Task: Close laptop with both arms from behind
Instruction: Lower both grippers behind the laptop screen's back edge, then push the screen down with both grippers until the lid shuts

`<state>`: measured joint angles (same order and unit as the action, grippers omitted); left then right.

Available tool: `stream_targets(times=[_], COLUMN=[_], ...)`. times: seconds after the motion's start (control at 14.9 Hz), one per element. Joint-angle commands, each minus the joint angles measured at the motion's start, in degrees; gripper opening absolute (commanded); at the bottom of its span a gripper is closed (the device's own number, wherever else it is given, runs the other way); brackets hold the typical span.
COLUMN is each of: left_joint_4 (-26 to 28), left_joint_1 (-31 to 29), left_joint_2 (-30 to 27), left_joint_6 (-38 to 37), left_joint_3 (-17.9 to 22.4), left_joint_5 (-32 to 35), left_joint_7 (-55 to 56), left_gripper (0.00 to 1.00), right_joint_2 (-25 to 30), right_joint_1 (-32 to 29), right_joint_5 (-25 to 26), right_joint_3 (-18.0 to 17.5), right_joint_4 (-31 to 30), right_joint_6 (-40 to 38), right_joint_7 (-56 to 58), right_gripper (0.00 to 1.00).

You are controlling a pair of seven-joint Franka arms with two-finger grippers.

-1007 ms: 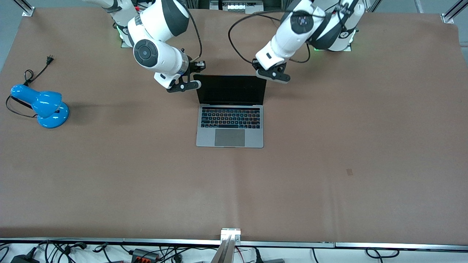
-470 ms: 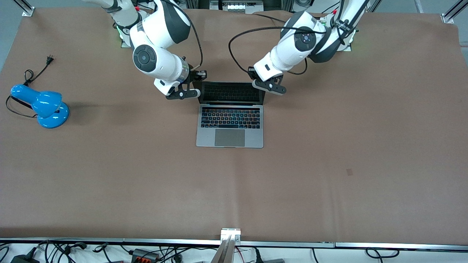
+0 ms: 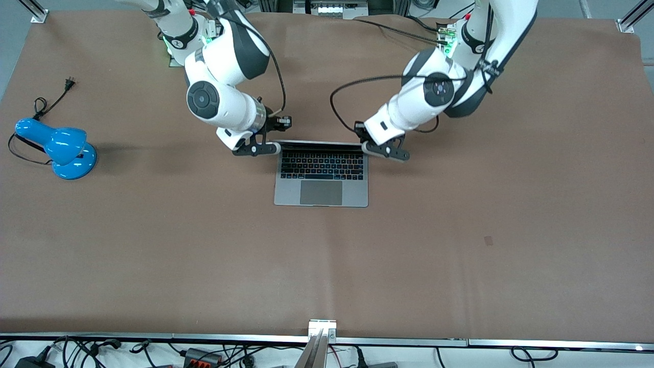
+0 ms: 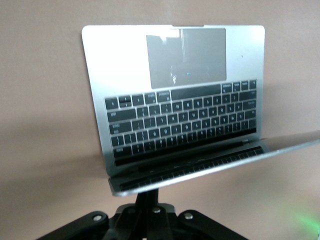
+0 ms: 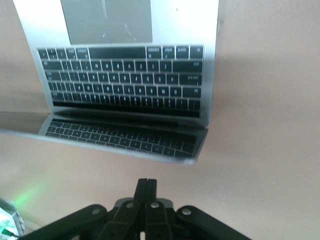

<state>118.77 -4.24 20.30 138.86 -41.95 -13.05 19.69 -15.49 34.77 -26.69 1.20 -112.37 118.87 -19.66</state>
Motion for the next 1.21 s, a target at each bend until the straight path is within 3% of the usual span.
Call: stream_targets(times=[0.0, 0.54, 0.87, 1.14], left_joint_4=[-5.2, -10.21, -15.31, -17.78], left_joint_1=[0.8, 2.38, 15.55, 17.33], left_joint_2=[5.62, 16.43, 19.33, 22.5], left_joint_6=[-0.17, 5.63, 5.72, 7.9], left_joint_3=[1.68, 4.06, 17.14, 18.83], left_joint_5=[3.11, 8.91, 8.92, 9.01], left_joint_7=[-0.62, -0.44, 0.96, 1.14], left_gripper=[0.0, 0.0, 0.0, 0.0], right_joint_2=[-3.4, -16.22, -22.12, -24.23], right_joint_1=[-1.46, -2.07, -2.16, -1.9], right_joint_5=[-0.82, -0.56, -0.38, -0.3], right_joint_3=[-0.24, -0.32, -0.24, -0.24], right_joint_4=[4.26, 11.82, 15.34, 15.34], right_joint_6=[-0.05, 7.77, 11.99, 15.06], right_joint_7=[-0.37, -0.29, -0.29, -0.2], right_gripper=[0.0, 0.0, 0.0, 0.0])
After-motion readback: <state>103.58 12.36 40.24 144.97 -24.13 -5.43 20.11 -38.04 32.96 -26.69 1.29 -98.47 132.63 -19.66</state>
